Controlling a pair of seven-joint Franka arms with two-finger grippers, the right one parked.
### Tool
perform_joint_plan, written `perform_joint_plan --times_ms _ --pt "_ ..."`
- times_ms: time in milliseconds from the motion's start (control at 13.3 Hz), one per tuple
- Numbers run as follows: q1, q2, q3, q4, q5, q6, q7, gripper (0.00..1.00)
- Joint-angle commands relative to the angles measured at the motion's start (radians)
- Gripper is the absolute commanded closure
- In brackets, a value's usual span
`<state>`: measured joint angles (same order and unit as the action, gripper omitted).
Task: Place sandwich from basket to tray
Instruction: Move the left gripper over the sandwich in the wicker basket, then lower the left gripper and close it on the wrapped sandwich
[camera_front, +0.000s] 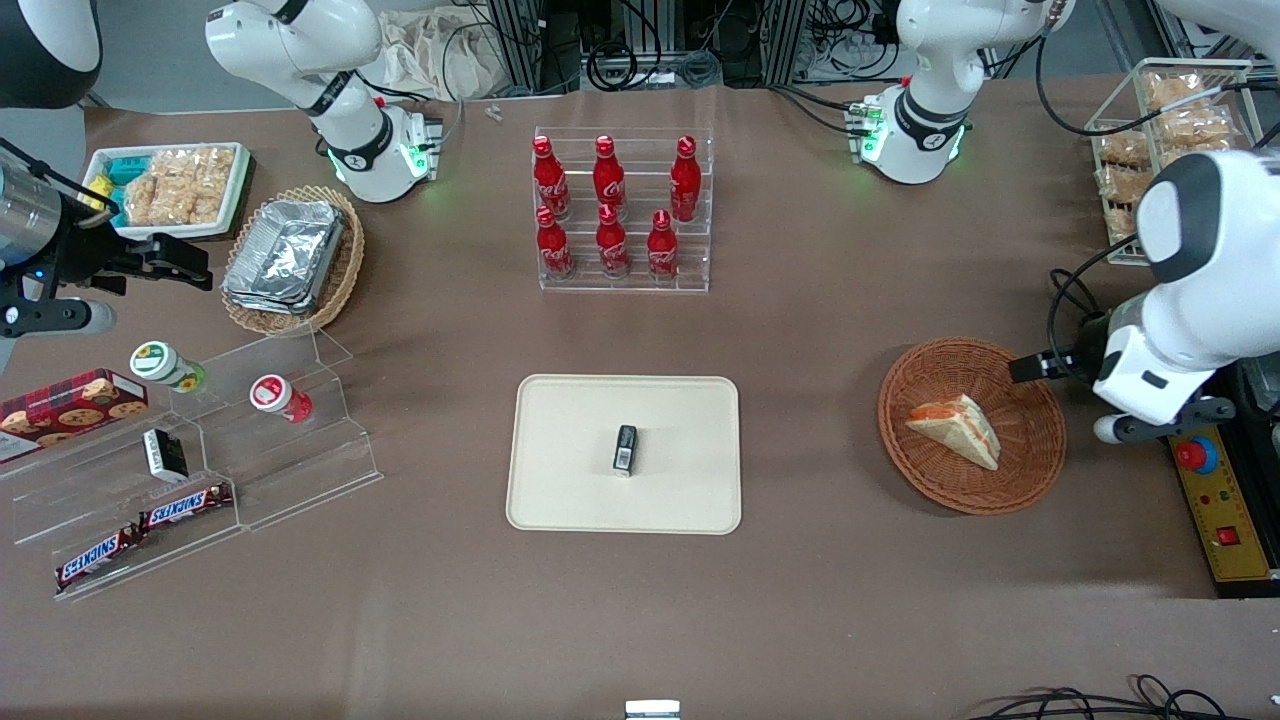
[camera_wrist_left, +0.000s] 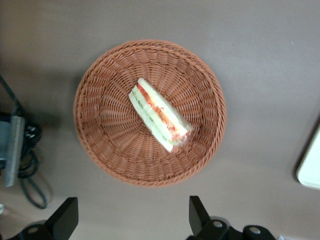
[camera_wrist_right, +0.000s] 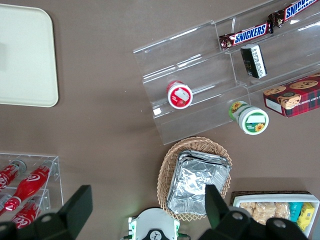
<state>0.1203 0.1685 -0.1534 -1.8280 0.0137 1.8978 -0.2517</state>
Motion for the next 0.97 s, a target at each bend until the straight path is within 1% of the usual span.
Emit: perform_joint_plan --times_ms 0,75,150,300,450,675,900 --pt "0.004 -0.009 -0.006 -0.083 0.002 0.067 -0.138 0.01" --pt "0.005 0.012 -0.006 -0.094 -0.009 0.079 -0.284 0.01" --pt "0.004 0.026 -0.008 -0.106 -0.008 0.131 -0.398 0.01" --pt "0.001 0.026 -0.009 -0.18 -0.009 0.255 -0.561 0.02" --pt "0.005 0.037 -0.009 -0.211 -0.02 0.317 -0.677 0.03" --pt "0.007 0.089 -0.008 -0.211 -0.023 0.4 -0.881 0.04" --pt "0.005 0.123 -0.008 -0.223 -0.021 0.467 -0.948 0.04"
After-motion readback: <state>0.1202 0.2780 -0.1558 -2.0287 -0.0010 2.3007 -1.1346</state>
